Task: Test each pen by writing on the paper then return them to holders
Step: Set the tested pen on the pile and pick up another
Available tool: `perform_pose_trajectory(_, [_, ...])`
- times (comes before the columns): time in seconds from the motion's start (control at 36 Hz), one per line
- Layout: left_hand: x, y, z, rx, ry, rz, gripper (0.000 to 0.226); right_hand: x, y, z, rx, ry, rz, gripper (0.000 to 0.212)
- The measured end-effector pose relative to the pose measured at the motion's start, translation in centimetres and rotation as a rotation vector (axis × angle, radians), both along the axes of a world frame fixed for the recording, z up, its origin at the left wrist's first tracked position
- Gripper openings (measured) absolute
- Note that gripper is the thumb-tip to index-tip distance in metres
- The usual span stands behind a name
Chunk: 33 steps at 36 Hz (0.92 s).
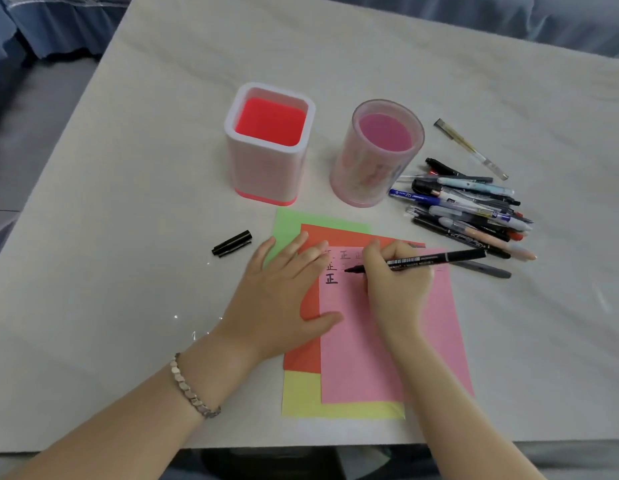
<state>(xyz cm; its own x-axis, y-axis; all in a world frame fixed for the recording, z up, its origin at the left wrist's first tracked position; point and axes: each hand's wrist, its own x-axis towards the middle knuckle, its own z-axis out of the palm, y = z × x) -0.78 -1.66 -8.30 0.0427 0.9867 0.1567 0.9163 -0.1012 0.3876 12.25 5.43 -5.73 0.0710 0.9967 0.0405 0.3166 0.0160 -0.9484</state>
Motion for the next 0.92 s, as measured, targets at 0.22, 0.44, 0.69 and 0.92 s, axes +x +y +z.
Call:
perform_pose_trajectory(0.22, [0.0,0.1,-0.1,0.007,-0.065,0.017,0.073,0.0,-0.2,-1.2,0.095,-0.063,-0.013,0.043])
perform_pose_trajectory(0.44, [0.0,0.1,0.1,-0.01,-0.09,0.026,0.074,0.0,-0.3,-1.5,0.107,-0.072,-0.012,0.032])
perform_pose_trajectory(0.69, [0.0,0.1,0.3,-0.029,-0.099,0.028,0.074,0.0,-0.3,-1.8,0.151,-0.108,-0.014,0.032])
perform_pose_trajectory(0.92, [0.1,0.1,0.3,-0.02,-0.11,0.028,0.074,0.0,-0.3,-1.8,0.168,-0.143,0.003,0.032])
